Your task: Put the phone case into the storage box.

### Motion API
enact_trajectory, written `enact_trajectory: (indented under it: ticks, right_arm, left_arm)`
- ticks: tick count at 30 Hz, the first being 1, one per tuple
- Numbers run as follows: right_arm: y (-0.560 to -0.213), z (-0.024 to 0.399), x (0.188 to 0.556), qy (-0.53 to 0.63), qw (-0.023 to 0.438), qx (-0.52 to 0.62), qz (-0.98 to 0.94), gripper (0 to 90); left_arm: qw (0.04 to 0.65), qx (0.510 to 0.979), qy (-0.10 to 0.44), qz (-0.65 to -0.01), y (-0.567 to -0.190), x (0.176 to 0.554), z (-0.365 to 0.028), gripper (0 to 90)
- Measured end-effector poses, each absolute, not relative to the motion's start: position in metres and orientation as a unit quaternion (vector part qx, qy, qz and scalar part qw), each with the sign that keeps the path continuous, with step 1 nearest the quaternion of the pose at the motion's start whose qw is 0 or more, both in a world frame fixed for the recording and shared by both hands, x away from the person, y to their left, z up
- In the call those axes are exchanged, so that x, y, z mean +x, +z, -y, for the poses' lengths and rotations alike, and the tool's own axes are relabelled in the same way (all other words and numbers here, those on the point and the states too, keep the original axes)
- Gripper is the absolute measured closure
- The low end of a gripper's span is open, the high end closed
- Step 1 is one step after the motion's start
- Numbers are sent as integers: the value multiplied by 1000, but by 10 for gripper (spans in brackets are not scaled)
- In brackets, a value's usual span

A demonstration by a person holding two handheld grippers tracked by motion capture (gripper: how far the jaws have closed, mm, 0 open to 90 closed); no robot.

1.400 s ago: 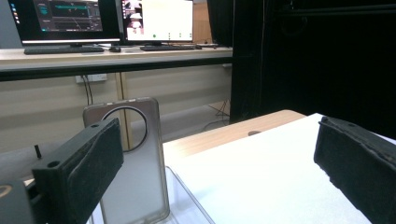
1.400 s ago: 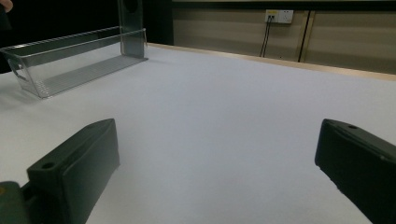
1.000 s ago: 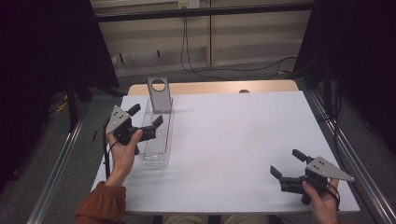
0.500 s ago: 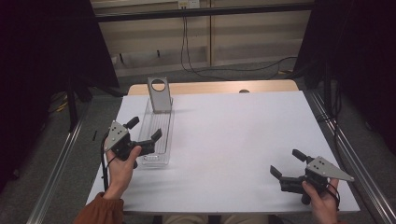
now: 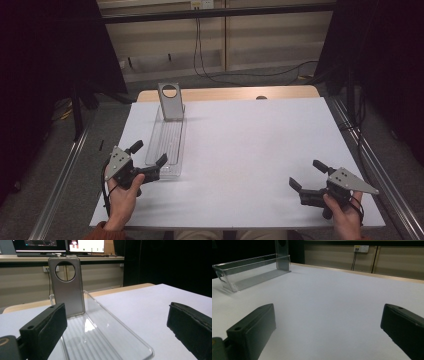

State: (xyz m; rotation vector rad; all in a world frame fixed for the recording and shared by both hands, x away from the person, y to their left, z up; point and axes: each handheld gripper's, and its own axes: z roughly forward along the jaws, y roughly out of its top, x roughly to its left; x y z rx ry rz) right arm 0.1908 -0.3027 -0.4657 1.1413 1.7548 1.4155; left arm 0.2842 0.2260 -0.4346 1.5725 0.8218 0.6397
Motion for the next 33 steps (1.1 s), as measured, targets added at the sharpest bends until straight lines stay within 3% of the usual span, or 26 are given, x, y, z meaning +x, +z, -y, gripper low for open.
enact_trajectory:
  ticks: [11, 16, 21, 33]
  right_arm:
    - [-465, 303, 190, 533, 302, 430, -663, 0]
    - [-466, 303, 190, 533, 301, 432, -662, 0]
    - [-466, 303, 190, 532, 303, 429, -664, 0]
    - [-467, 303, 192, 529, 305, 431, -664, 0]
  left_arm:
    - [589, 666, 257, -378, -449, 260, -240, 27]
    - [557, 683, 290, -372, -452, 244, -243, 23]
    - [563, 685, 282, -366, -453, 237, -247, 19]
    - [577, 674, 255, -384, -455, 243, -250, 14]
